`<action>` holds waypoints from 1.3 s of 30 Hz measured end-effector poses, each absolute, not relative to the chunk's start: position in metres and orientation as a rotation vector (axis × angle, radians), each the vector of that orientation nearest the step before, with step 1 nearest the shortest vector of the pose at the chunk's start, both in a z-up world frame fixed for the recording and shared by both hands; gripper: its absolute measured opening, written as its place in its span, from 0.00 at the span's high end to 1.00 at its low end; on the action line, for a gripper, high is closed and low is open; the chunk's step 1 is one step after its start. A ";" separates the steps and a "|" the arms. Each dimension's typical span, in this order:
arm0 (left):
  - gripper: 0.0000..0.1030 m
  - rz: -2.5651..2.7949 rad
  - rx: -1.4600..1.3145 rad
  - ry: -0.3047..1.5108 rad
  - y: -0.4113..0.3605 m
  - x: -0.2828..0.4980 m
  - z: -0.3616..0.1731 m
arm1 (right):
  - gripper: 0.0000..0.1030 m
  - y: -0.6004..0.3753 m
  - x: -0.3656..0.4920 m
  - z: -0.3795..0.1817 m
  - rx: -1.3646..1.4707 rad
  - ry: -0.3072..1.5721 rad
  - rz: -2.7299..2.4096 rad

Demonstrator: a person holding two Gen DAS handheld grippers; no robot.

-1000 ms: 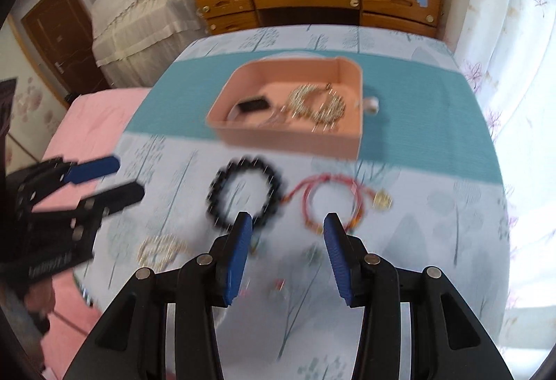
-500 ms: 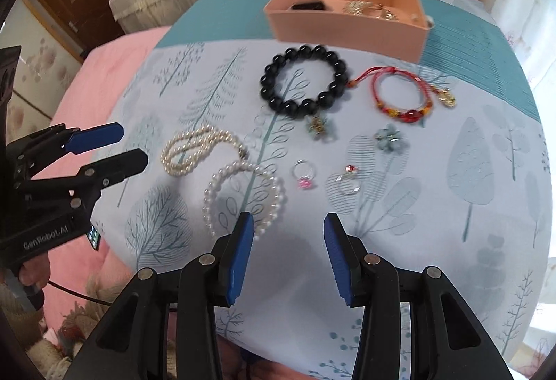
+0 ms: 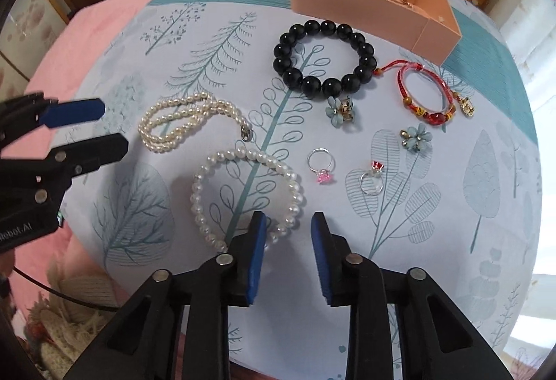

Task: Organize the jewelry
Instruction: 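Grasp the pearl necklace with the left gripper while the right gripper grasps the pearl bracelet, then lift the pearl necklace with the left gripper while the right gripper carries the pearl bracelet to the box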

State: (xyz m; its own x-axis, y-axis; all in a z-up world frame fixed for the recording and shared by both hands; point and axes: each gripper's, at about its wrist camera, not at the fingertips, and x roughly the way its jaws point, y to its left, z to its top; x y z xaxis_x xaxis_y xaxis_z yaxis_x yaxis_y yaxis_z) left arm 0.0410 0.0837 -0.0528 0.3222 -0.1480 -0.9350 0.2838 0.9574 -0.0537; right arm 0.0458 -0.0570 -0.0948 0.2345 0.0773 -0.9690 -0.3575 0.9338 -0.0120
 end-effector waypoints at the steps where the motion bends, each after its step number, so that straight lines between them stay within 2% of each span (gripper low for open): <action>1: 0.53 -0.297 0.138 1.219 0.081 0.045 -0.055 | 0.85 -0.057 0.046 -0.094 -0.268 1.295 0.299; 2: 0.53 -0.307 0.146 1.223 0.078 0.047 -0.056 | 0.91 -0.056 0.046 -0.094 -0.276 1.289 0.298; 3: 0.53 -0.315 0.153 1.226 0.076 0.049 -0.057 | 0.93 -0.058 0.046 -0.094 -0.271 1.290 0.297; 9: 0.55 -0.376 0.198 1.255 0.058 0.066 -0.067 | 0.93 -0.083 0.046 -0.092 -0.170 1.306 0.277; 10: 0.57 -0.383 0.207 1.258 0.055 0.067 -0.068 | 0.93 -0.087 0.046 -0.093 -0.157 1.307 0.275; 12: 0.69 -0.398 0.222 1.262 0.050 0.070 -0.071 | 0.93 -0.096 0.045 -0.092 -0.121 1.314 0.273; 14: 0.74 -0.426 0.236 1.274 0.043 0.072 -0.074 | 0.93 -0.104 0.043 -0.092 -0.100 1.315 0.272; 22: 0.76 -0.445 0.295 1.311 0.032 0.079 -0.086 | 0.93 -0.124 0.041 -0.092 -0.026 1.314 0.293; 25: 0.83 -0.465 0.304 1.326 0.027 0.081 -0.086 | 0.93 -0.121 0.045 -0.095 -0.008 1.311 0.306; 39: 0.84 -0.463 0.373 1.382 0.011 0.091 -0.088 | 0.93 -0.134 0.046 -0.097 0.056 1.305 0.362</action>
State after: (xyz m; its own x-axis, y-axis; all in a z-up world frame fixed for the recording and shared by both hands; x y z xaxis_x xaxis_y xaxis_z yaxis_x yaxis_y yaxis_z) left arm 0.0912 0.0105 -0.0877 0.1233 -0.0940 -0.9879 0.5198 0.8541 -0.0164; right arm 0.0460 -0.1337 -0.0970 0.2153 0.2917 -0.9320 -0.2295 0.9427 0.2421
